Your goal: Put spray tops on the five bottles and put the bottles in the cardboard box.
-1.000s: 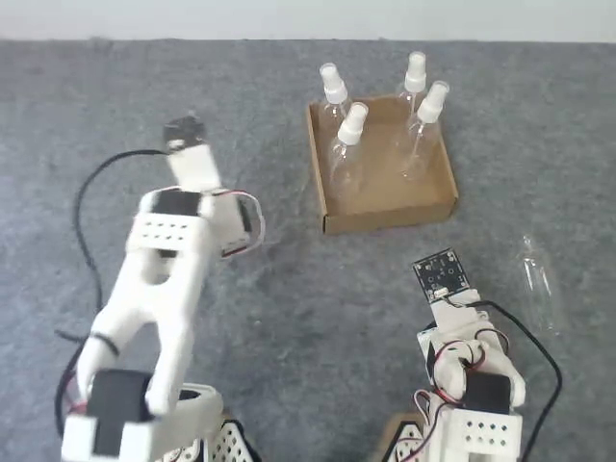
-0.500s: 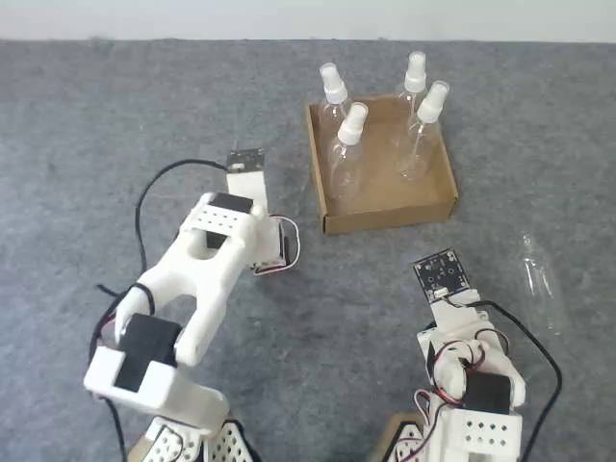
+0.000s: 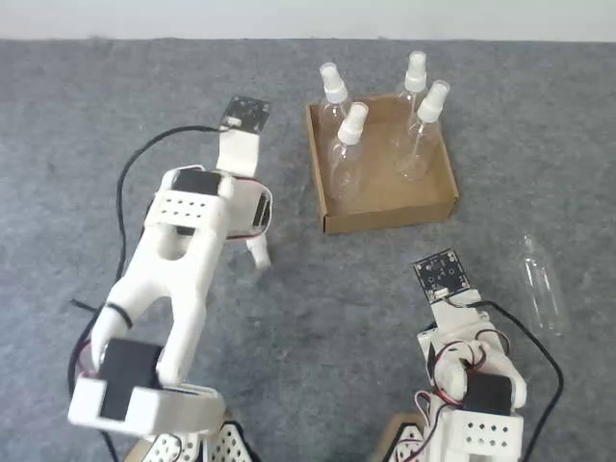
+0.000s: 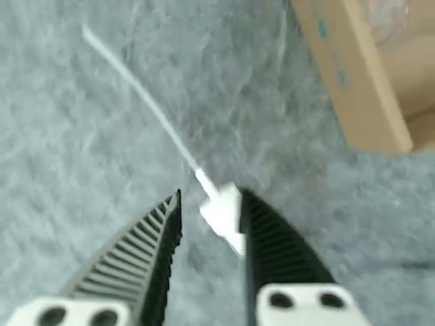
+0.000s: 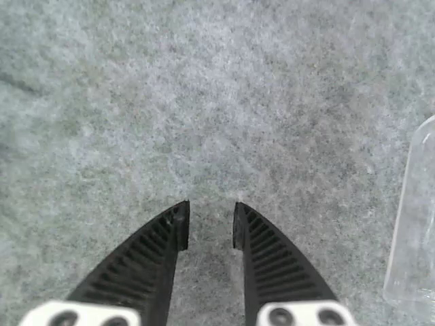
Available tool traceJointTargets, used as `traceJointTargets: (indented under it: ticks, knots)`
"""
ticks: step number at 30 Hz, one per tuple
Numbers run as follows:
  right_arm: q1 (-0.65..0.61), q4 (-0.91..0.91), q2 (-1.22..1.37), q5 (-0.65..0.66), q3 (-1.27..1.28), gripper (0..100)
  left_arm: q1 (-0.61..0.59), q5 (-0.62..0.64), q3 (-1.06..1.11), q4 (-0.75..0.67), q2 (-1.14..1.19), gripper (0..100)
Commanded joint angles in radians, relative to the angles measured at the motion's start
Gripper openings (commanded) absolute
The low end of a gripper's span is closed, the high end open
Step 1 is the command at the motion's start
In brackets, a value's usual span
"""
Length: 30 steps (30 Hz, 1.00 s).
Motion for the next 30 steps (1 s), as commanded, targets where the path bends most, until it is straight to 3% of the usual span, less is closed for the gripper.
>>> traceJointTargets:
  ticks: [1, 8, 17, 30]
  knots:
    - [-0.001, 0.005, -0.008, -0.006, 0.020, 6.8, 0.008, -0.081, -0.074, -0.101, 0.103, 1]
    - [-0.001, 0.005, -0.008, -0.006, 0.020, 6.8, 0.006, -0.141, -0.101, -0.210, 0.255, 1]
    - [-0.001, 0.005, -0.008, -0.006, 0.020, 6.8, -0.051, -0.199, -0.056, -0.141, 0.261, 1]
    - [-0.001, 0.005, -0.008, -0.006, 0.020, 6.8, -0.071, -0.195, 0.102, -0.049, -0.075, 2]
